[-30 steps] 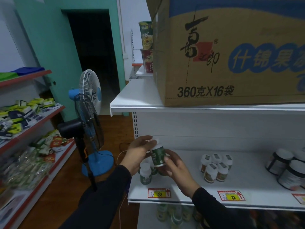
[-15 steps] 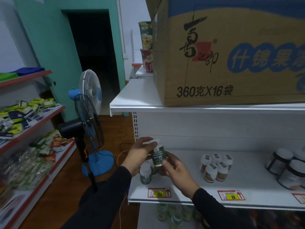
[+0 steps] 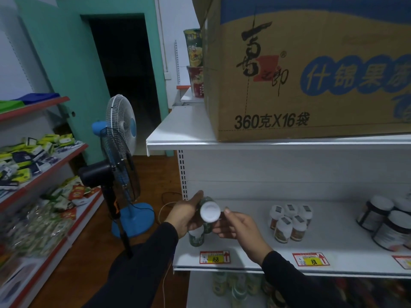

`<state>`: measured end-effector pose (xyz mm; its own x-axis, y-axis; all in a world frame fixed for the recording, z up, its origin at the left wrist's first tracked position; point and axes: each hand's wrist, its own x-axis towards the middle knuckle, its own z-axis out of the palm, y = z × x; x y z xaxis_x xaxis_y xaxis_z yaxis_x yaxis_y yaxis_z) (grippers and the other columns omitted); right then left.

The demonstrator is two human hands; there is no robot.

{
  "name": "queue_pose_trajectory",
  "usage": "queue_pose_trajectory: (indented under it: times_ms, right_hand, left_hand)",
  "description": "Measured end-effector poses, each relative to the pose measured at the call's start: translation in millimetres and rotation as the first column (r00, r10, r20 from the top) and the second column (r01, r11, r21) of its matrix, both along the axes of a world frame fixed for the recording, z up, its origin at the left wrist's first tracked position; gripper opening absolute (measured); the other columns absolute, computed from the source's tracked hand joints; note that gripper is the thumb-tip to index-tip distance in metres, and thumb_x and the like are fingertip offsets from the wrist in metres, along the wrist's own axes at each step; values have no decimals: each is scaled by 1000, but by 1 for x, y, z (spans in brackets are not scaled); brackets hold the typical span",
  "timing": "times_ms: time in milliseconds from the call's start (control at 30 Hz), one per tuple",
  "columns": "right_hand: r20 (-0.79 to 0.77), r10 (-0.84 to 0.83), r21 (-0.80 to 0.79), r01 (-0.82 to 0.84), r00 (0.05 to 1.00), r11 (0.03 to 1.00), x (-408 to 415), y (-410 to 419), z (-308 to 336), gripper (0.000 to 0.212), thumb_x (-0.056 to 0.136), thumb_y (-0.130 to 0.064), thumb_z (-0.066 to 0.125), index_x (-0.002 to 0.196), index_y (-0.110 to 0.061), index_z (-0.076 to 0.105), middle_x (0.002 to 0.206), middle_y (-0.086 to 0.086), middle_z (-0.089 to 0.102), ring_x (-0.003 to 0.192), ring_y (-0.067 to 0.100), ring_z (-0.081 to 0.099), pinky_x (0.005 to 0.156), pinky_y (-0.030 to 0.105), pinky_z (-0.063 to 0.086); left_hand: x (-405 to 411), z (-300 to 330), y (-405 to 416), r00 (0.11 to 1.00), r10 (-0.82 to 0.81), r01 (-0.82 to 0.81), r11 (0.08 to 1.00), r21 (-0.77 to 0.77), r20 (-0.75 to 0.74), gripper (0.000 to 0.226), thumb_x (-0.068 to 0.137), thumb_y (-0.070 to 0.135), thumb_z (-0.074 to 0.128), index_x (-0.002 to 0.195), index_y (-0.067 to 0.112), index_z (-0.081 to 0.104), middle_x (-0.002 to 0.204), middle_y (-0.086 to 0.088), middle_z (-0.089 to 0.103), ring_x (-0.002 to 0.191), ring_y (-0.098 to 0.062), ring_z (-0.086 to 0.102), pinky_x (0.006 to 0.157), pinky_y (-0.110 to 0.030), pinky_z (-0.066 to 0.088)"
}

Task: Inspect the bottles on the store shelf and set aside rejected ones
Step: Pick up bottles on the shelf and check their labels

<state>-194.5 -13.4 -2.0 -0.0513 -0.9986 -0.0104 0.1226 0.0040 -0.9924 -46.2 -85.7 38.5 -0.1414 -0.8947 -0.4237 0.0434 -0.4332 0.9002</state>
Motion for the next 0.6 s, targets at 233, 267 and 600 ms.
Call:
queue_pose_trajectory:
  times_ms: [233,267,600]
  right_hand:
    - [-148,65,-14,-68,987,998,-6,2,-10,28,94,-42,58,114,-23,65,105,4,74,91,17,71,79,28,56]
    - [-194,70,-24,-76,978,997,-7,2,-11,31,90,-44,63,118,-30,60,111,-1,71,95,14,70,80,27,56]
    - [-295,-29,-121,-8,955,993,-20,-11,-23,62,79,-14,80,128,-41,52,122,-16,64,105,11,65,90,31,56]
  left_hand:
    - [2,0,3,990,-133,118,967,-226,-52,35,86,27,72,112,7,61,103,-11,72,87,-23,73,75,-32,59]
    - [3,0,4,985,-173,160,941,-297,-17,31,85,22,72,112,11,63,104,-7,73,90,-20,73,76,-29,58]
    - [5,-9,9,911,-348,410,709,-574,222,43,70,9,84,109,20,68,110,3,71,109,-13,65,98,-31,50]
